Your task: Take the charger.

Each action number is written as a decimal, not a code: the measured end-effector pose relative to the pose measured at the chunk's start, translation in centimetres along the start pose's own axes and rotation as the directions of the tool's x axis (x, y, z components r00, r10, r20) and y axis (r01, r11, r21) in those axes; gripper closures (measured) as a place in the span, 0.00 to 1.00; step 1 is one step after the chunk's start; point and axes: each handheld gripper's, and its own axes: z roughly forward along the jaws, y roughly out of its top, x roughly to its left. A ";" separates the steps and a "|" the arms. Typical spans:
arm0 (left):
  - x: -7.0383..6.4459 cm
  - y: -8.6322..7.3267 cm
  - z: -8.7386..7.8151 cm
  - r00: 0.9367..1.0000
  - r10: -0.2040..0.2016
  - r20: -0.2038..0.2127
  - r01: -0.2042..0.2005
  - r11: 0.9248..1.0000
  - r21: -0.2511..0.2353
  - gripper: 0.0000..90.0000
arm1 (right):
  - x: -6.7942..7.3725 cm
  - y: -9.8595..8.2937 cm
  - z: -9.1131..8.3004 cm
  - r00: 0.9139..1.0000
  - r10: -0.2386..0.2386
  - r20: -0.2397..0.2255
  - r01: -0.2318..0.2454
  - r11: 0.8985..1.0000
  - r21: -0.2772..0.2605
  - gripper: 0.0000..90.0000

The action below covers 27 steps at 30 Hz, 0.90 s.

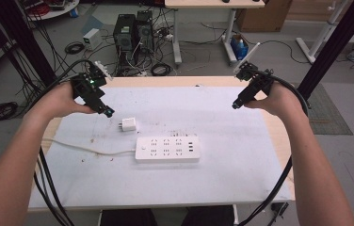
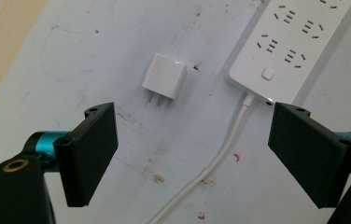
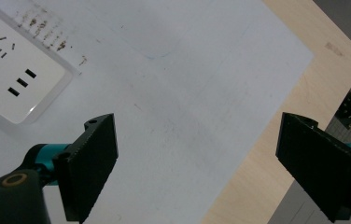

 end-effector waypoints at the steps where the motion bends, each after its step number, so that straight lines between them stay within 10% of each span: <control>1: 0.0 0.0 0.1 1.000 0.009 0.002 -0.009 1.000 0.003 0.18 | 0.0 0.0 0.1 1.000 0.002 -0.002 -0.002 1.000 0.002 0.14; 16: -0.3 0.2 2.0 0.995 0.095 -0.020 -0.094 0.995 0.032 0.18 | 0.1 -0.4 -0.1 1.000 0.006 -0.006 -0.006 1.000 -0.008 0.14; 27: 0.6 -0.4 8.5 0.994 0.106 0.002 -0.105 0.991 0.084 0.18 | 0.2 -0.7 0.4 1.000 0.005 -0.001 -0.005 1.000 -0.006 0.14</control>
